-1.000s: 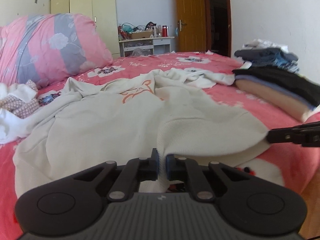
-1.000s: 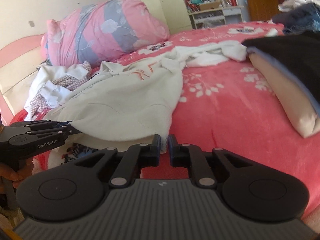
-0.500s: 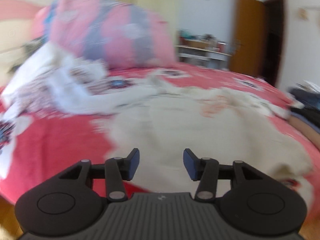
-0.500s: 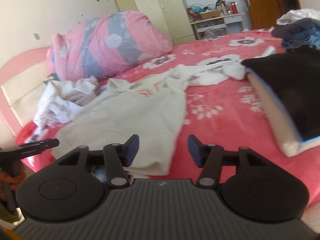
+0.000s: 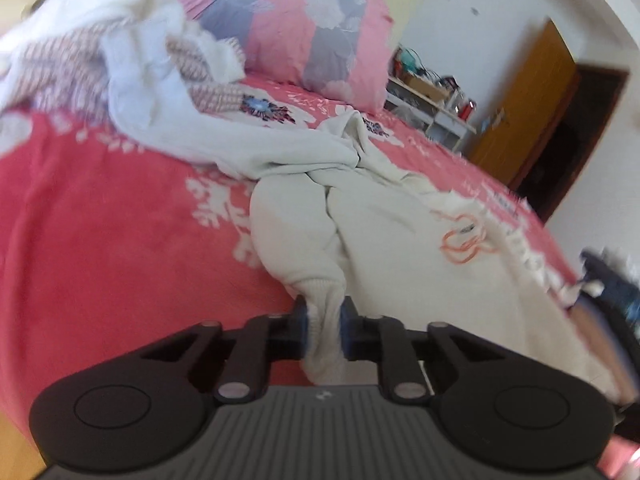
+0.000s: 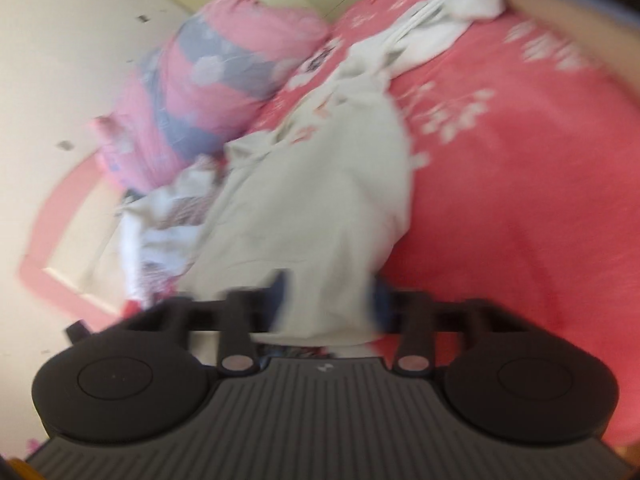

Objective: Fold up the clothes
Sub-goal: 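Grasp the sweatshirt hem with the right tool and lift it toward the collar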

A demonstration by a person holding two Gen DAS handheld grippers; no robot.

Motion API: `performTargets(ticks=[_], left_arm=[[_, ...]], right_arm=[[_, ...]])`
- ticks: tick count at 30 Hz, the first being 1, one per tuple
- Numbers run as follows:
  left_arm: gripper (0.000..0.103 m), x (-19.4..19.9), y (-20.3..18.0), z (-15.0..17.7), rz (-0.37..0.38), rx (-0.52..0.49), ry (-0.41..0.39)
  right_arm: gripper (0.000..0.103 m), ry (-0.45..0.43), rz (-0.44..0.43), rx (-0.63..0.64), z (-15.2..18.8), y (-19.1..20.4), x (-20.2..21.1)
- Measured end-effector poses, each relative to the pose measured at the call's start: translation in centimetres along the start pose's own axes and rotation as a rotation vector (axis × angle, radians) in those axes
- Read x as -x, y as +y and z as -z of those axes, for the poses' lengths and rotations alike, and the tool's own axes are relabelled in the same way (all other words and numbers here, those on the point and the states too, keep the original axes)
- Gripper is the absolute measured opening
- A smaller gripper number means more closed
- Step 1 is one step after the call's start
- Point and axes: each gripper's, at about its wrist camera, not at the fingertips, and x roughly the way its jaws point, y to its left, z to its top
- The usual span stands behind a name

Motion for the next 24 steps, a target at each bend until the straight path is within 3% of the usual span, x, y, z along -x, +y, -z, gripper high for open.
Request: performTargets(ticks=[3, 6, 7, 9, 12, 14, 16, 18, 20, 24], left_arm=[[0.012, 2.8, 0.0, -0.8, 0.125, 0.138, -0.017], [0.012, 7.0, -0.2, -1.7, 0.335, 0.28, -0.027], [0.012, 8.2, -0.4, -1.5, 0.396, 0.301, -0.022], [0.012, 10.0, -1.0, -0.7, 0.436, 0.279, -0.006], [0.013, 10.1, -1.0, 2.2, 0.364, 0.213, 0.096], [0.014, 8.6, -0.6, 4.7, 0.272, 0.175, 0.216], [0.015, 7.6, -0.3, 6.9, 0.194, 0.145, 0.3], [0.019, 7.7, -0.3, 7.9, 0.162, 0.129, 0.312], [0.026, 8.6, -0.7, 8.0, 0.15, 0.092, 0.274], [0.04, 9.7, -1.9, 7.0, 0.099, -0.063, 0.156]], right_arm=[[0.007, -0.017, -0.029, -0.004, -1.2, 0.6, 0.2], [0.006, -0.117, -0.094, 0.038, -4.1, 2.4, 3.8], [0.006, -0.156, -0.113, 0.058, -5.1, 3.1, 5.4], [0.006, -0.223, -0.119, 0.106, -6.8, 4.2, 8.8], [0.006, -0.272, -0.079, 0.145, -7.8, 4.5, 12.4], [0.007, -0.209, -0.009, 0.142, -7.3, 3.2, 12.7], [0.011, -0.117, 0.139, 0.12, -5.9, 1.3, 11.6], [0.011, -0.049, 0.29, 0.108, -4.4, 0.1, 10.7], [0.012, -0.06, 0.348, 0.14, -3.5, 0.3, 10.9], [0.017, -0.142, 0.291, 0.279, -4.1, 4.3, 10.7]])
